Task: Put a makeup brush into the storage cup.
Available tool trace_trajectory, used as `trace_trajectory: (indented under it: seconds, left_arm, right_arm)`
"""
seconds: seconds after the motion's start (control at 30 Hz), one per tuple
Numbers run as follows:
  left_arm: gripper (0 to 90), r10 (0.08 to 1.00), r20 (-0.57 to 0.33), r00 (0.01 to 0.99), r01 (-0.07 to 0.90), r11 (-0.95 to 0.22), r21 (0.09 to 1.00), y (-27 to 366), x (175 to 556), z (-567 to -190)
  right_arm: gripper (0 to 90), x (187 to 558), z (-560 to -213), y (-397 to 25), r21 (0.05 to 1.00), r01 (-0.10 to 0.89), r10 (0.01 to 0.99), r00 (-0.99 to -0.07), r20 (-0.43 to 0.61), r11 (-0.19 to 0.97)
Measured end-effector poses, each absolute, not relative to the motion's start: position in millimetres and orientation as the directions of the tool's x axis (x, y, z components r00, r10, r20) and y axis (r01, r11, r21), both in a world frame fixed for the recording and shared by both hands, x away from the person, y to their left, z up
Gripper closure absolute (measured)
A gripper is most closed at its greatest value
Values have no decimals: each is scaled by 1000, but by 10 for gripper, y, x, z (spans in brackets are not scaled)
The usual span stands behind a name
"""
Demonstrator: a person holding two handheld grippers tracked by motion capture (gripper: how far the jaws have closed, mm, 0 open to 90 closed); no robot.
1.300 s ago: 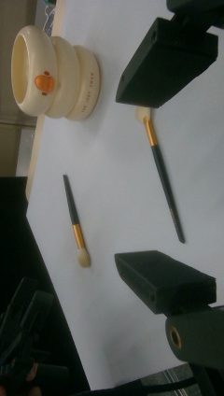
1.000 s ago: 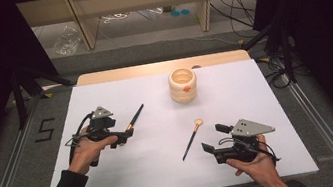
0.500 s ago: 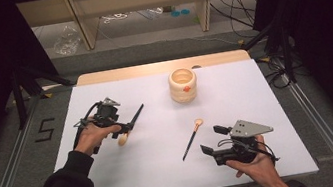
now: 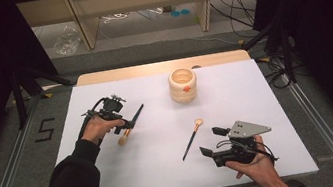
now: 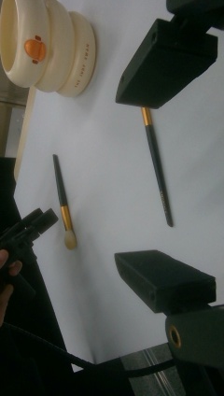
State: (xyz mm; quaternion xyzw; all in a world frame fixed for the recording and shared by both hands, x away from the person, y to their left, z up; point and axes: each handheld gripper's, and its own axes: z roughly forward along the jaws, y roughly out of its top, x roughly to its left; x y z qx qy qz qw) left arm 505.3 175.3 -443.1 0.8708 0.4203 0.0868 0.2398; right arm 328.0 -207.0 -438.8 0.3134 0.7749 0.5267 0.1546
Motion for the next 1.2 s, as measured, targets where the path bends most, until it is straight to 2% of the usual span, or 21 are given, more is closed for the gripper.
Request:
trace_trajectory:
  seconds: [0.33,0.5,0.53,0.6,0.67,0.83,1.2]
  left_arm:
    - [430,784,-97,613,732,-517,445,1699,5162,-4502]
    - [454,776,-80,626,729,-546,413,1682,5208,-4572]
    - [458,796,-118,594,760,-506,408,1650,5189,-4592]
    - [471,784,-110,611,751,-530,394,1653,5212,-4612]
    - [486,801,-135,583,774,-497,392,1634,5203,-4628]
    - [566,793,-131,595,771,-517,372,1631,5219,-4642]
    - [713,759,-50,650,740,-616,269,1546,5325,-4605]
  right_arm:
    - [207,3285,-4402,-2055,916,318,640,-762,94,245]
    - [208,3288,-4409,-2042,916,315,635,-767,92,247]
    - [208,3287,-4408,-2042,915,316,636,-767,91,251]
    - [208,3290,-4410,-2039,915,312,632,-770,87,254]
    - [209,3289,-4411,-2035,915,314,630,-771,88,255]
    - [211,3286,-4409,-2029,910,322,627,-773,93,262]
    - [218,3275,-4404,-2031,899,331,631,-771,83,286]
